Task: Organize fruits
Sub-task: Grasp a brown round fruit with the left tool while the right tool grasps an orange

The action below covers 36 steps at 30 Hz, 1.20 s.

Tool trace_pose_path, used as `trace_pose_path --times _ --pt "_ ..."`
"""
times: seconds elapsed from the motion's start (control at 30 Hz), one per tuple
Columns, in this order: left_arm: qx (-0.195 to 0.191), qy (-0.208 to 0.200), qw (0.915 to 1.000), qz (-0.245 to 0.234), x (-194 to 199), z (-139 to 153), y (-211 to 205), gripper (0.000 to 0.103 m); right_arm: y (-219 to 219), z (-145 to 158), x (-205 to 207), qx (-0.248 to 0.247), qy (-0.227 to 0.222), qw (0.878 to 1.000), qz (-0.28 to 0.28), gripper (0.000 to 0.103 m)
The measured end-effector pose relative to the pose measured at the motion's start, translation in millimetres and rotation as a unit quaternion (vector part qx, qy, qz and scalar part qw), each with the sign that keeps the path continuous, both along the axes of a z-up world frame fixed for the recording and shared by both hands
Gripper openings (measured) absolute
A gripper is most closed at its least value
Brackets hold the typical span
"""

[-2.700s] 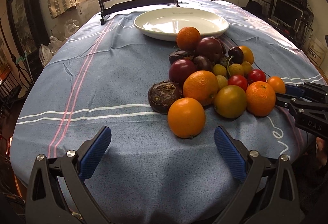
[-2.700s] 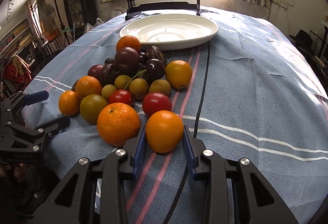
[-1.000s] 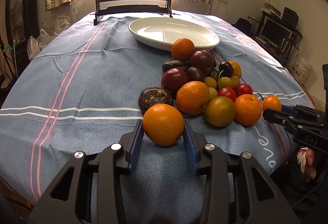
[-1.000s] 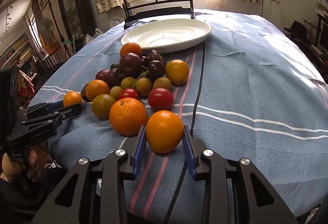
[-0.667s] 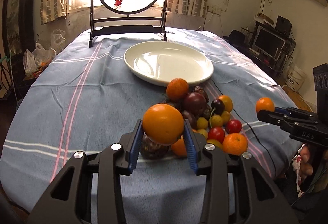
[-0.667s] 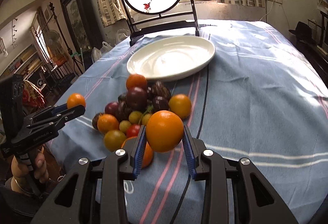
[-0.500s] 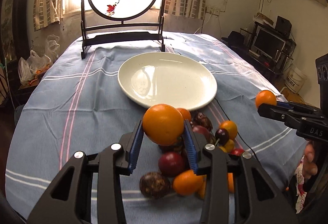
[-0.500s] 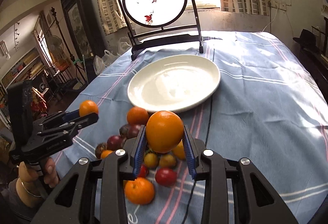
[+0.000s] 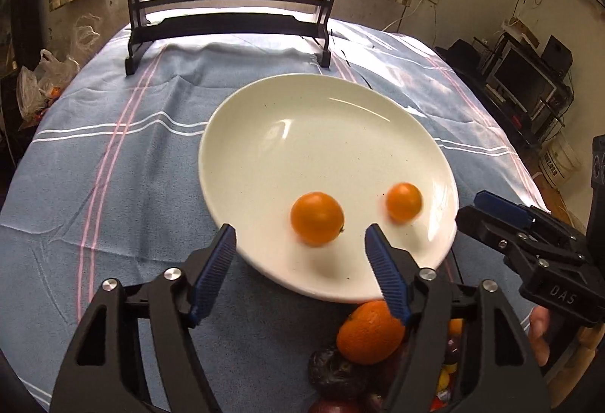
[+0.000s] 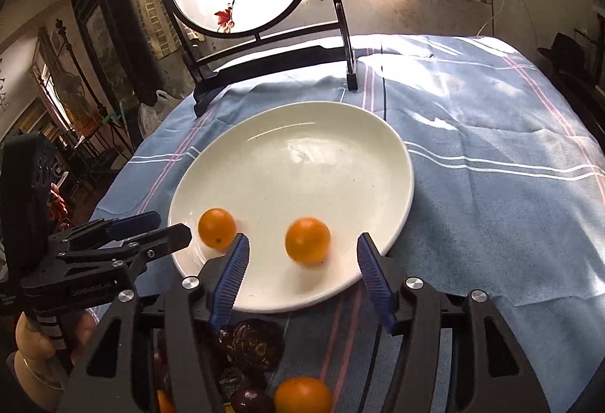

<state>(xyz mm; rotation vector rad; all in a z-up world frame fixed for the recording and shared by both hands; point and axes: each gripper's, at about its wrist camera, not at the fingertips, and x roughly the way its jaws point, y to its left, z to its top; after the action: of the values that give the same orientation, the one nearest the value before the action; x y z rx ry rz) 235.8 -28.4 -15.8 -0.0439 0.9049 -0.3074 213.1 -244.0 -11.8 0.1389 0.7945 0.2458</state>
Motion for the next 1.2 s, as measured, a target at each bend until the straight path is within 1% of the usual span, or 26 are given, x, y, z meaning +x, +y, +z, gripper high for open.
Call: trace_pose_path --times 0.1,0.2,0.3,0.43,0.5,0.57,0.63,0.7,0.8,0.87,0.9,1.0,1.03,1.07,1.13,1.2 --pt "-0.002 -0.016 0.9998 -0.007 -29 9 9 0.071 -5 5 -26 -0.014 -0.015 1.0 -0.003 0.06" --pt "0.012 -0.031 0.9993 -0.018 -63 8 17 0.074 -15 0 -55 -0.016 -0.013 1.0 -0.008 0.06" --pt "0.031 -0.034 0.9983 -0.035 -98 0 23 0.074 -27 -9 -84 -0.017 -0.014 1.0 -0.021 0.06" --pt "0.044 -0.025 0.9975 -0.05 -132 -14 35 0.074 -41 -24 -118 0.004 -0.016 0.999 -0.034 0.06" --pt "0.056 -0.024 0.9969 -0.05 -144 -22 39 0.074 -44 -30 -128 0.009 -0.026 0.999 -0.034 0.06" --pt "0.074 -0.026 0.9954 -0.056 -156 -30 40 0.074 -46 -37 -135 0.004 -0.031 0.999 -0.041 0.06" --pt "0.092 -0.03 0.9935 -0.06 -161 -36 37 0.069 -50 -45 -136 0.012 -0.023 0.999 -0.044 0.06" --pt "0.11 -0.031 0.9915 -0.062 -162 -42 32 0.057 -51 -46 -136 0.02 -0.021 0.999 -0.045 0.06" --pt "0.122 -0.041 0.9891 -0.072 -160 -47 22 0.056 -49 -45 -136 0.015 -0.026 0.999 -0.044 0.06" --pt "0.124 -0.041 0.9889 -0.071 -154 -50 19 0.053 -46 -45 -137 0.011 -0.029 0.999 -0.038 0.06" --pt "0.122 -0.038 0.9894 -0.068 -150 -52 18 0.053 -46 -44 -138 0.011 -0.031 0.999 -0.036 0.06" --pt "0.1 -0.026 0.9925 -0.065 -142 -54 20 0.053 -46 -45 -137 0.015 -0.028 0.999 -0.032 0.06" --pt "0.097 -0.025 0.9927 -0.067 -142 -54 20 0.051 -46 -45 -137 0.016 -0.028 0.999 -0.03 0.06" --pt "0.091 -0.024 0.9929 -0.073 -144 -54 20 0.043 -46 -44 -138 0.016 -0.029 0.999 -0.026 0.06" --pt "0.095 -0.029 0.9927 -0.069 -150 -52 19 0.043 -41 -43 -141 0.009 -0.034 0.999 -0.016 0.06" --pt "0.079 -0.033 0.9943 -0.064 -157 -47 24 0.043 -32 -41 -149 0.002 -0.037 0.999 0.007 0.06"
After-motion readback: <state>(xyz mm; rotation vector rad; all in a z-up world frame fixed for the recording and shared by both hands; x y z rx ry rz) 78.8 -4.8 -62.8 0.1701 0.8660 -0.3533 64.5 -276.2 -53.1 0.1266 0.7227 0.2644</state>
